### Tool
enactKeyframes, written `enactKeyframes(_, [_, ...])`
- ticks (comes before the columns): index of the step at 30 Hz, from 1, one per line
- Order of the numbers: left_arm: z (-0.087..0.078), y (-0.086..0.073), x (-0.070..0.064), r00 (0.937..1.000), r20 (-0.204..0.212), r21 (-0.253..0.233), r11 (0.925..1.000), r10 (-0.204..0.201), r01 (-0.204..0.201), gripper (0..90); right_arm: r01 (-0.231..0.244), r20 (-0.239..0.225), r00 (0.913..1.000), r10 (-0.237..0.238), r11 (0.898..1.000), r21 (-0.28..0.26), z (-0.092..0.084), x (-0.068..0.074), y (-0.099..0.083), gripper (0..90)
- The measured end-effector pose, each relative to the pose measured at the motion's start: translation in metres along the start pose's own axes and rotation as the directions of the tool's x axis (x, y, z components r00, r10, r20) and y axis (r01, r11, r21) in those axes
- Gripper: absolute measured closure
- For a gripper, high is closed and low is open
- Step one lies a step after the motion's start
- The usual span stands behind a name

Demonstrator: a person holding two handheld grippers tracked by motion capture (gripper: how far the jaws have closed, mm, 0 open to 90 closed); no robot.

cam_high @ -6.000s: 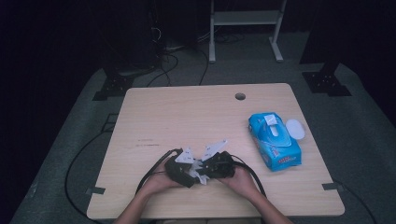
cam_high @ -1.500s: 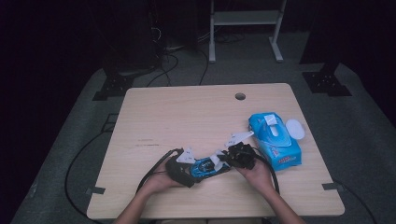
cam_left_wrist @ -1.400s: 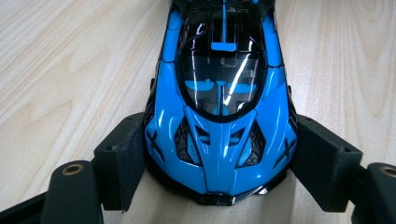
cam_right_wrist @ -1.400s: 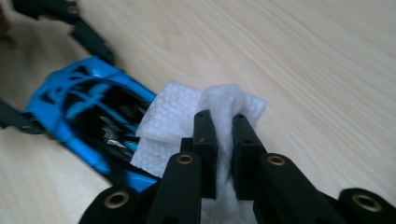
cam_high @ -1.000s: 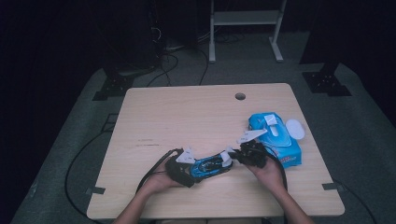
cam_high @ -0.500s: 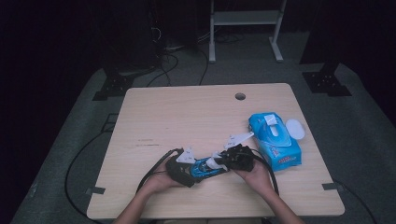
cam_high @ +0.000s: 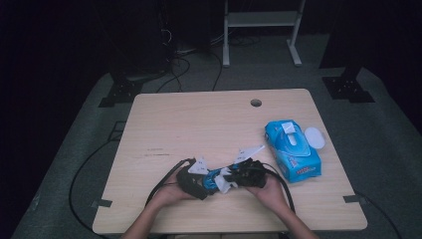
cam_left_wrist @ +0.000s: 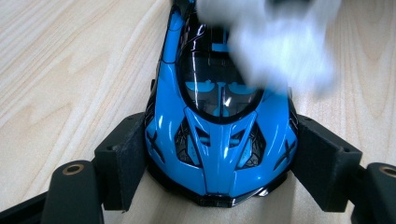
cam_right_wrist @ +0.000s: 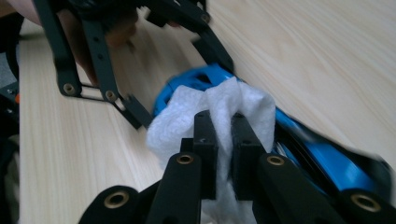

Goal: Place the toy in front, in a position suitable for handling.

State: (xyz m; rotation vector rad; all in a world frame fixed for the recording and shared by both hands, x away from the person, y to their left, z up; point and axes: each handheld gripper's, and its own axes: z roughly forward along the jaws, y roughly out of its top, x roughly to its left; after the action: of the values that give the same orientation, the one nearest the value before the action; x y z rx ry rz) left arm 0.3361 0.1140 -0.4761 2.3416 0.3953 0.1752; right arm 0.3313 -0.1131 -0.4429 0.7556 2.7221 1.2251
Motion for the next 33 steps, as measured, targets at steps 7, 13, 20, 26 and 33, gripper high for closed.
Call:
enactKeyframes(7, [0.0,-0.001,0.001,1.0,0.002,-0.002,1.0,0.007,-0.007,24.9,0.027,0.066,0.9974,-0.029,0.999,0.031,-0.008,-0.007,0.0,82.7])
enactKeyframes(13, [0.0,0.0,0.0,1.0,0.002,0.002,1.0,0.005,-0.005,24.9,-0.054,0.088,0.9946,0.055,0.998,-0.013,-0.042,-0.024,-0.017,82.7])
enactKeyframes(20, [-0.01,-0.005,0.013,0.9906,0.089,-0.045,0.993,-0.105,0.109,19.8,-0.064,0.045,0.997,0.064,0.998,0.004,-0.035,-0.028,-0.026,82.7])
enactKeyframes(26, [-0.014,-0.009,0.024,0.9683,0.14,-0.097,0.9704,-0.207,0.221,19.8,-0.053,0.051,0.9973,0.052,0.999,0.006,-0.034,-0.026,-0.028,82.7])
enactKeyframes(33, [-0.011,-0.012,0.027,0.9447,0.189,-0.083,0.9541,-0.268,0.288,24.5,-0.043,0.068,0.9968,0.043,0.999,-0.004,-0.035,-0.023,-0.031,82.8])
